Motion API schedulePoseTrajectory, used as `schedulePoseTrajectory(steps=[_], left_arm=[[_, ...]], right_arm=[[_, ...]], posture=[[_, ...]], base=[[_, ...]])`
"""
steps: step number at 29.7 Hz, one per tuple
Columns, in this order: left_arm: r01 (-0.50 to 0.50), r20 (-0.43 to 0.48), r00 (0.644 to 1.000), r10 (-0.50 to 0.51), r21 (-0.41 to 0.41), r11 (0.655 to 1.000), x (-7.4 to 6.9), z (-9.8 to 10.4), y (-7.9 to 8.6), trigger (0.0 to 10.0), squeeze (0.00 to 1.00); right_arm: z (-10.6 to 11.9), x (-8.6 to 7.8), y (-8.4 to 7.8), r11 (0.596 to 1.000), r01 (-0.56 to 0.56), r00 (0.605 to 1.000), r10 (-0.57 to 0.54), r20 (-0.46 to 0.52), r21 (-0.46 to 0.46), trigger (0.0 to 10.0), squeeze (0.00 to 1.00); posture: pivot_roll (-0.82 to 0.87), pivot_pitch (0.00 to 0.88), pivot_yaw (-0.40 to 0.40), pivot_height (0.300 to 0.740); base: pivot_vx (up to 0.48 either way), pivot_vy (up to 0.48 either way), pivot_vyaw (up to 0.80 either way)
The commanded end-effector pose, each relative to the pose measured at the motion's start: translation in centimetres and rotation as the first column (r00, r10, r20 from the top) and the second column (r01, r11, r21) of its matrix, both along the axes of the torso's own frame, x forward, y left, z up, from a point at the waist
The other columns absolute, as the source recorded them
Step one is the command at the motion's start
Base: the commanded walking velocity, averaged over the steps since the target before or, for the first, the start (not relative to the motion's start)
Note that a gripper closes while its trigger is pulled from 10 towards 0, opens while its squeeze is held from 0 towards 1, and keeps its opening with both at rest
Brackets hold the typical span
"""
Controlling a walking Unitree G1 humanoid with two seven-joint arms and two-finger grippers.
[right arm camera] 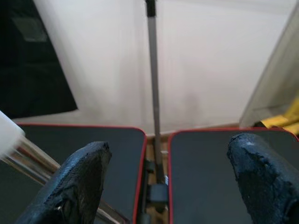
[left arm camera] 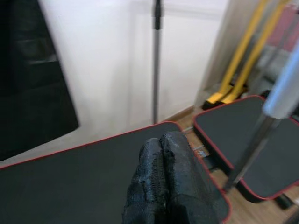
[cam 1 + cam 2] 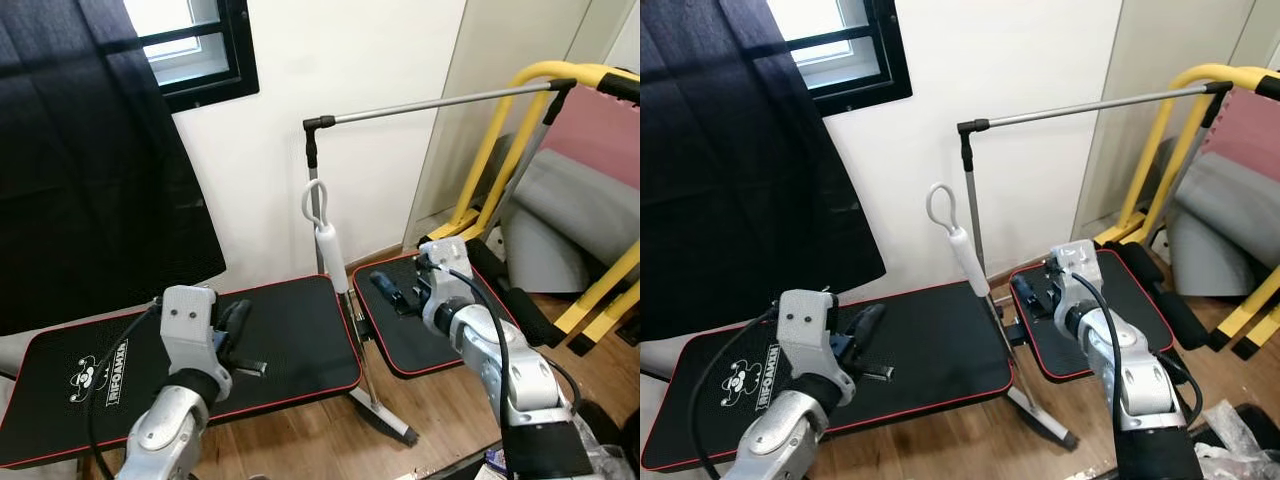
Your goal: Sweep floor
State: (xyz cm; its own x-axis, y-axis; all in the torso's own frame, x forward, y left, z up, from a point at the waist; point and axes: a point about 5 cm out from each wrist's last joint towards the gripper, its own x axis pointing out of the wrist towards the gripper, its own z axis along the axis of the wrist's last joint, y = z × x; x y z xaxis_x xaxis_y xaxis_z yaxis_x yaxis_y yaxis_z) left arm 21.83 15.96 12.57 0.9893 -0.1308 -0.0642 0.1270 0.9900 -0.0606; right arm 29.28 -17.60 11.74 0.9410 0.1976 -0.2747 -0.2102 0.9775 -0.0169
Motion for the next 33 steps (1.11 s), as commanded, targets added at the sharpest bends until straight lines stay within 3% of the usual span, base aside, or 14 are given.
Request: schedulePoseTrajectory(steps=[1,2,6,8,9,10,12,20,33], left_arm=[[-0.028,-0.035,0.999,0.028,-0.002,1.000,-0.2,-0.8,0.4,10.0,0.00],[-0.041,-0.047,0.998,0.041,-0.004,0.999,-0.3,-1.0,0.7,10.0,0.00],[-0.049,-0.054,0.997,0.048,-0.004,0.999,-0.4,-1.1,0.8,10.0,0.00],[-0.075,-0.075,0.994,0.074,-0.011,0.997,-0.7,-1.8,1.2,10.0,0.00],[-0.075,-0.075,0.994,0.074,-0.011,0.997,-0.7,-1.8,1.2,10.0,0.00],[-0.090,-0.081,0.993,0.087,-0.026,0.996,-0.8,-2.2,1.1,10.0,0.00],[-0.101,-0.077,0.992,0.098,-0.041,0.994,-0.7,-2.2,1.1,10.0,0.00],[-0.125,-0.055,0.991,0.122,-0.057,0.991,-0.6,-2.3,1.1,10.0,0.00],[-0.159,-0.075,0.985,0.153,-0.080,0.984,-0.4,-2.8,1.5,10.0,0.00]], right_arm=[[0.0,-0.1,-0.2,1.000,0.027,0.999,-0.028,0.017,0.013,10.0,0.00],[0.1,-0.3,-0.5,0.995,0.082,0.995,-0.085,0.048,0.047,10.0,0.00],[0.1,-0.5,-0.7,0.990,0.122,0.990,-0.127,0.067,0.073,10.0,0.00],[-0.7,-1.3,-2.1,0.964,0.249,0.966,-0.253,0.044,0.092,10.0,0.00],[-0.7,-1.3,-2.1,0.964,0.249,0.966,-0.253,0.044,0.092,10.0,0.00],[-1.4,-1.6,-2.5,0.969,0.242,0.970,-0.241,0.025,-0.051,10.0,0.00],[-1.8,-1.8,-2.3,0.974,0.219,0.976,-0.219,-0.001,-0.066,10.0,0.00],[-2.2,-1.6,-1.7,0.982,0.188,0.982,-0.189,-0.022,-0.036,10.0,0.00],[-1.9,-1.0,-1.1,0.986,0.165,0.986,-0.165,0.031,-0.008,10.0,0.00]], posture=[[0.00,0.066,0.008,0.740],[0.00,0.066,0.008,0.740],[0.00,0.066,0.008,0.740],[-0.01,0.063,0.007,0.740],[-0.01,0.063,0.007,0.740],[-0.01,0.059,0.004,0.740],[-0.01,0.057,0.003,0.740],[-0.01,0.048,-0.001,0.740],[-0.01,0.037,0.002,0.740]], base=[[0.000,0.000,0.00],[0.000,0.000,0.00],[0.000,0.000,0.00],[0.000,0.000,0.00],[0.000,0.000,0.00],[0.000,0.000,0.00],[0.000,0.000,0.00],[0.000,0.000,0.00],[0.000,0.000,0.00]])
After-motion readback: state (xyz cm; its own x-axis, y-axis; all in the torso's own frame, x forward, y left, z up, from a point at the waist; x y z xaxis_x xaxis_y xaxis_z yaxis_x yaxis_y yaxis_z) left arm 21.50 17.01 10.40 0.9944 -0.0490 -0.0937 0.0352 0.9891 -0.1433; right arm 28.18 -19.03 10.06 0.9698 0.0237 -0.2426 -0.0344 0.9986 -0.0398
